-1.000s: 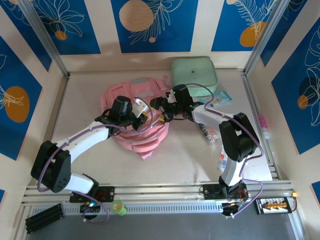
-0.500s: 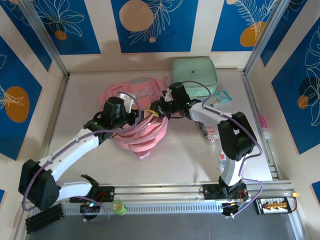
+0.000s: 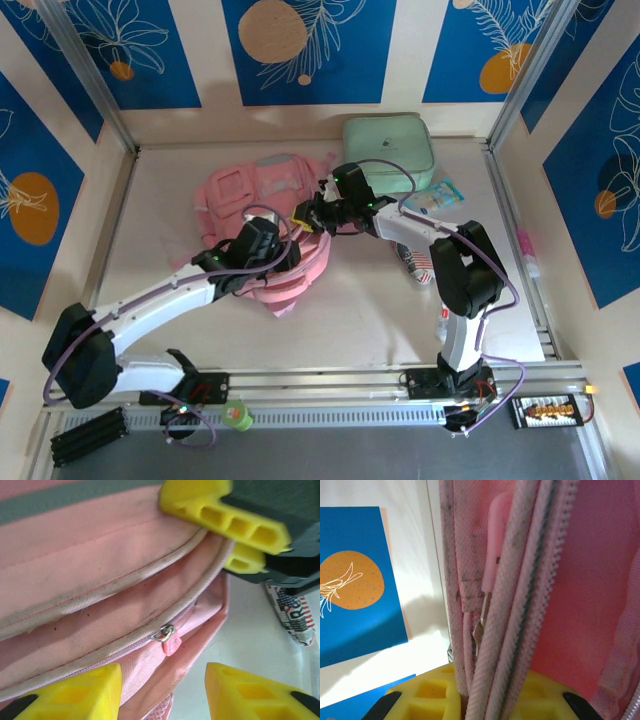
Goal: Pack the student bag
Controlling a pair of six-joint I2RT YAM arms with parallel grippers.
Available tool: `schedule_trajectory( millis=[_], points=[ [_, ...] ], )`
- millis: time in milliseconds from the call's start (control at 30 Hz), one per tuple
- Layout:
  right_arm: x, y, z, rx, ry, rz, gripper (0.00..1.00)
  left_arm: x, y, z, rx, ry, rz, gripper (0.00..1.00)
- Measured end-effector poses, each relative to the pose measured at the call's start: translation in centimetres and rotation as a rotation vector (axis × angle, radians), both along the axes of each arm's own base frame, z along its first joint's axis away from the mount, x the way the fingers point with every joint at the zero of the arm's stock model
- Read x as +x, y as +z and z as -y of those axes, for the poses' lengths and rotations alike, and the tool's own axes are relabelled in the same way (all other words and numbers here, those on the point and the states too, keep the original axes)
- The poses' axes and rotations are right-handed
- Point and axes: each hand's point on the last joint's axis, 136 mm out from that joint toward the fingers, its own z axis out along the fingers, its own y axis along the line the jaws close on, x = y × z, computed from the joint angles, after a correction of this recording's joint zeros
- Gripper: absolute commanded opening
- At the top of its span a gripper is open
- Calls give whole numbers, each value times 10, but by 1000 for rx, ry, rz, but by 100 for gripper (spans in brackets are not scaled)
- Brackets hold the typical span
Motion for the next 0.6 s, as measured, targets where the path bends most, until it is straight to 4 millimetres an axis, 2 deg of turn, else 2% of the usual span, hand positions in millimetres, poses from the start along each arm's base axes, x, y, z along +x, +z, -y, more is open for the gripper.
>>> schedule_trajectory(
  millis=[133,400,600],
  points=[
    [-1,0,-1,-1,4,4,15,-1,-16,8,20,23,-52,38],
    [-1,0,-1,-5,13,18,15,2,-4,21,6,129,-41,37],
    [-2,-1,-1,-8,17,23,15,8,-17,15,40,208,-68,32]
  ],
)
